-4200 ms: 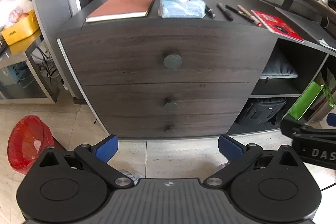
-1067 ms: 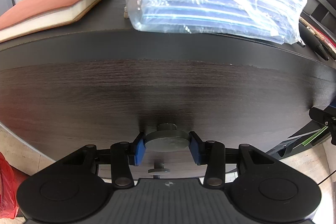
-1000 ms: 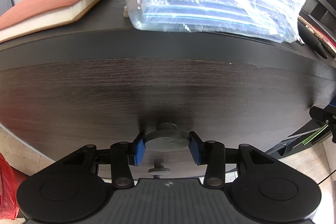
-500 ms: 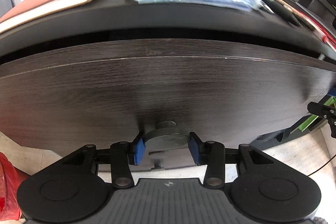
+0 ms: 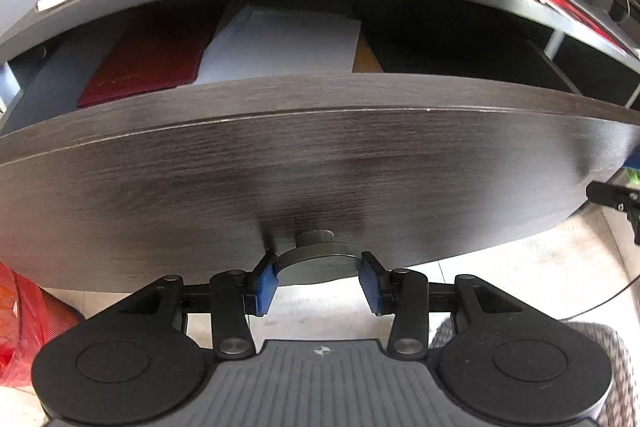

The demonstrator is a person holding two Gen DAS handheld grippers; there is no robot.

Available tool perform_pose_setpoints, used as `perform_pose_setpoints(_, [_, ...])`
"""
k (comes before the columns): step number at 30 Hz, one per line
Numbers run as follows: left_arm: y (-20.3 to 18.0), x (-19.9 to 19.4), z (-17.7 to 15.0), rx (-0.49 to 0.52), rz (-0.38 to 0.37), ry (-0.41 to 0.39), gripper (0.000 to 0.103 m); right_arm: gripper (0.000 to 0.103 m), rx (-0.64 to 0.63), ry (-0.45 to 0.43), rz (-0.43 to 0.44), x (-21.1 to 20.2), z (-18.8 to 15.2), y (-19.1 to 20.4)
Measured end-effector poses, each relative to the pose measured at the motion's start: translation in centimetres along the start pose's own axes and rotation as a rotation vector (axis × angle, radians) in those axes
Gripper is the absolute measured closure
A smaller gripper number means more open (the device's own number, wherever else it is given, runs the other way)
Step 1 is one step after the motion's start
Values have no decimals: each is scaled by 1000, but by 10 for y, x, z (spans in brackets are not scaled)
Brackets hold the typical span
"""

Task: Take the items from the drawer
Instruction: 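Pull the top drawer open by its knob with the left tool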

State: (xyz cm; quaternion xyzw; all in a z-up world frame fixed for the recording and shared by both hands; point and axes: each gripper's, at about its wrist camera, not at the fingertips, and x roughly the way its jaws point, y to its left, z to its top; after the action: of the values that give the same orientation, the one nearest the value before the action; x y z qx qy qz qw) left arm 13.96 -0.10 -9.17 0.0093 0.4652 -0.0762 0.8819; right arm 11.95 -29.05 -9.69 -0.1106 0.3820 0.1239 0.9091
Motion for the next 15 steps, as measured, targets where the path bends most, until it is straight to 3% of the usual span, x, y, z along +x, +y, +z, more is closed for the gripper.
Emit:
perform_pose_setpoints(3, [5, -8, -4, -25, -13, 18, 54, 30, 59, 13, -6, -9, -4, 1])
perform_pose_setpoints(7, [-2, -26, -3, 27, 36, 12, 35, 17, 77, 23, -58, -31, -3, 12])
perform_pose_setpoints(10, [1, -40, -9, 35, 64, 1, 32, 16, 102, 7, -88, -51, 1, 22])
perform_pose_setpoints(13, [16, -51, -12, 22, 28, -26, 32, 18, 117, -7, -89, -69, 8, 38])
perform_pose_setpoints(15, [17, -64, -11, 26, 2, -59, 32, 25, 96, -36, -106, -80, 15, 54])
